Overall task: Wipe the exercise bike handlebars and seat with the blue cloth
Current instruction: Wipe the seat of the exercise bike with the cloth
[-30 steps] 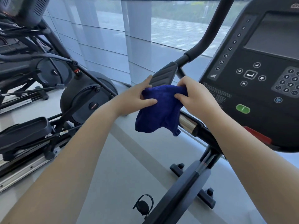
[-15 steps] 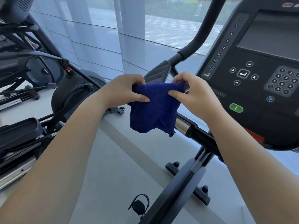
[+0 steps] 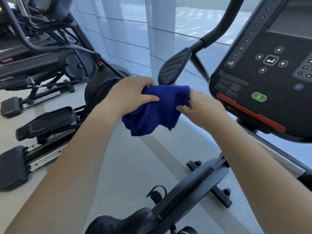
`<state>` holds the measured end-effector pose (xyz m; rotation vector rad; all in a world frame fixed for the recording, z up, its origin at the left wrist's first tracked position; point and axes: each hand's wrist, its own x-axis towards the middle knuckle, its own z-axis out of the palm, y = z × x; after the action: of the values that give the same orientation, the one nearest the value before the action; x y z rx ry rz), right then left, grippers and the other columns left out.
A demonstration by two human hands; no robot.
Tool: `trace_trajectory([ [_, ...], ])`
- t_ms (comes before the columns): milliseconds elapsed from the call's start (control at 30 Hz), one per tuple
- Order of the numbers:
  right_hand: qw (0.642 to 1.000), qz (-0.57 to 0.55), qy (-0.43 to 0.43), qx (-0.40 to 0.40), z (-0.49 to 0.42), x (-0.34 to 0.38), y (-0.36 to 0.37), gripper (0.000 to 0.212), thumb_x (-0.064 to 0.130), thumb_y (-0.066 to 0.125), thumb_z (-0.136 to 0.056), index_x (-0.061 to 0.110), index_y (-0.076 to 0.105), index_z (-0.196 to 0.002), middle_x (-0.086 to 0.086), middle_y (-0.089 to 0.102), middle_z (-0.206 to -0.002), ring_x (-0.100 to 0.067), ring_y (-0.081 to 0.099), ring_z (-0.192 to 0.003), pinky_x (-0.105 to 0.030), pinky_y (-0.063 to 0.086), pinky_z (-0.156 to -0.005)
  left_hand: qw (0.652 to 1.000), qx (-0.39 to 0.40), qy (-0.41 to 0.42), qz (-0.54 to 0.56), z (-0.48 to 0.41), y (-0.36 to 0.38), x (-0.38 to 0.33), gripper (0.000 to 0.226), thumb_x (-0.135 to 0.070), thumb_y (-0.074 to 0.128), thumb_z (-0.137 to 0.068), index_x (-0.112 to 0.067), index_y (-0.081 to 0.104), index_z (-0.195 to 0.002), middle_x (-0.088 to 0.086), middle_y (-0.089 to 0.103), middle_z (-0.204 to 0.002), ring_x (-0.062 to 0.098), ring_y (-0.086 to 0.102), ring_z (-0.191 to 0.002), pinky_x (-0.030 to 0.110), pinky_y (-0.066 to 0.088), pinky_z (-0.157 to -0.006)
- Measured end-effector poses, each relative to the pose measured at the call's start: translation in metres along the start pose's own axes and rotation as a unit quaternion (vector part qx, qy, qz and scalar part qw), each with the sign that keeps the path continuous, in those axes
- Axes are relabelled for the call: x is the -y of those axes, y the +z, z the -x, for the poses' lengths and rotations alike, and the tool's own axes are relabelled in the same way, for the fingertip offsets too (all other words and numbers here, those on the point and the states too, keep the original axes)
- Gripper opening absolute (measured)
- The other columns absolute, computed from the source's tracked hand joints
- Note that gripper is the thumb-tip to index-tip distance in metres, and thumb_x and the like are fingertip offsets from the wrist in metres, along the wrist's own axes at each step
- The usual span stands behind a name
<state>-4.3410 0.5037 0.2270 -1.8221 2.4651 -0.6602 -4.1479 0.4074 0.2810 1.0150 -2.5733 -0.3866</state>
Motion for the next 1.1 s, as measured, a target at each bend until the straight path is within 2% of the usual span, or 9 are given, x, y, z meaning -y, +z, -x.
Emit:
trace_trajectory([
  [133,0.962,0.267,-0.045,-0.034,0.026,-0.005,0.022,0.080,0.032,0.064,-0.085,0.007,0.020,-0.147,-0.010,0.047,-0.127,-0.026,0.050,-0.102,-0.031,0.032,-0.069,0.999,-0.011,-0.048,-0.008,0.039,0.014,-0.011,0.019,-0.043,0.061,-0.087,-0.025,0.062,-0.091,-0.009,0.064,-0.090,0.015,0.058,-0.088,0.036,0.048,-0.076],
  [200,0.952,0.296,-0.044,-0.057,0.037,-0.006,0.027,0.088,0.029,0.074,-0.072,0.005,0.030,-0.144,-0.016,0.048,-0.132,-0.029,0.053,-0.102,-0.032,0.039,-0.075,0.997,-0.024,-0.070,0.000,0.059,0.021,-0.017,0.021,-0.045,0.059,-0.088,-0.024,0.061,-0.090,-0.009,0.064,-0.090,0.014,0.058,-0.087,0.034,0.048,-0.073],
  [267,0.956,0.278,-0.056,-0.072,0.049,-0.004,0.031,0.081,0.026,0.073,-0.072,0.003,0.037,-0.142,-0.026,0.040,-0.142,-0.040,0.046,-0.121,-0.043,0.040,-0.097,0.995,-0.033,-0.089,0.009,0.079,0.028,-0.024,0.021,-0.046,0.058,-0.089,-0.026,0.061,-0.091,-0.010,0.064,-0.091,0.013,0.058,-0.087,0.032,0.047,-0.072],
  [333,0.969,0.226,-0.076,-0.065,0.061,0.000,0.029,0.071,0.025,0.061,-0.086,0.003,0.030,-0.145,-0.028,0.022,-0.152,-0.045,0.023,-0.139,-0.049,0.020,-0.113,0.994,-0.039,-0.101,0.021,0.100,0.033,-0.030,0.016,-0.045,0.057,-0.090,-0.029,0.060,-0.093,-0.013,0.063,-0.091,0.010,0.058,-0.087,0.030,0.046,-0.072],
  [433,0.989,0.051,-0.122,-0.070,0.079,0.006,0.021,0.062,0.028,0.047,-0.092,0.008,0.027,-0.147,-0.019,0.027,-0.153,-0.038,0.015,-0.144,-0.045,0.013,-0.117,0.992,-0.051,-0.112,0.032,0.133,0.035,-0.037,0.010,-0.043,0.058,-0.090,-0.035,0.059,-0.094,-0.015,0.062,-0.089,0.004,0.056,-0.086,0.025,0.044,-0.070],
  [567,0.956,-0.198,-0.213,0.047,0.117,0.026,0.021,0.052,0.009,0.050,-0.086,0.019,0.045,-0.137,0.000,0.050,-0.134,-0.016,0.046,-0.117,-0.023,0.037,-0.094,0.988,-0.053,-0.136,0.039,0.179,0.039,-0.037,0.010,-0.043,0.060,-0.088,-0.036,0.060,-0.095,-0.015,0.062,-0.089,0.006,0.057,-0.086,0.030,0.045,-0.072],
  [667,0.943,-0.198,-0.243,0.108,0.139,0.036,0.052,0.026,0.007,0.053,-0.084,0.010,0.061,-0.108,-0.003,0.060,-0.107,-0.020,0.052,-0.099,-0.036,0.045,-0.085,0.983,-0.033,-0.177,0.038,0.220,0.049,-0.029,0.011,-0.043,0.063,-0.086,-0.037,0.062,-0.095,-0.019,0.061,-0.085,0.004,0.056,-0.084,0.033,0.046,-0.076],
  [800,0.927,-0.211,-0.235,0.204,0.165,0.050,0.104,0.014,0.008,0.057,-0.083,0.016,0.060,-0.093,0.005,0.058,-0.088,-0.018,0.054,-0.085,-0.026,0.039,-0.072,0.968,0.018,-0.246,0.033,0.273,0.072,-0.007,0.016,-0.045,0.068,-0.083,-0.036,0.065,-0.096,-0.017,0.060,-0.082,0.010,0.056,-0.083,0.029,0.043,-0.069],
  [1100,0.877,-0.171,-0.224,0.388,0.218,0.087,0.175,0.014,0.014,0.052,-0.091,0.020,0.060,-0.100,0.006,0.064,-0.086,-0.010,0.054,-0.074,-0.015,0.037,-0.061,0.914,0.118,-0.360,0.147,0.365,0.113,0.043,0.013,-0.042,0.070,-0.082,-0.033,0.064,-0.090,-0.014,0.061,-0.080,0.005,0.057,-0.075,0.020,0.038,-0.061],
])
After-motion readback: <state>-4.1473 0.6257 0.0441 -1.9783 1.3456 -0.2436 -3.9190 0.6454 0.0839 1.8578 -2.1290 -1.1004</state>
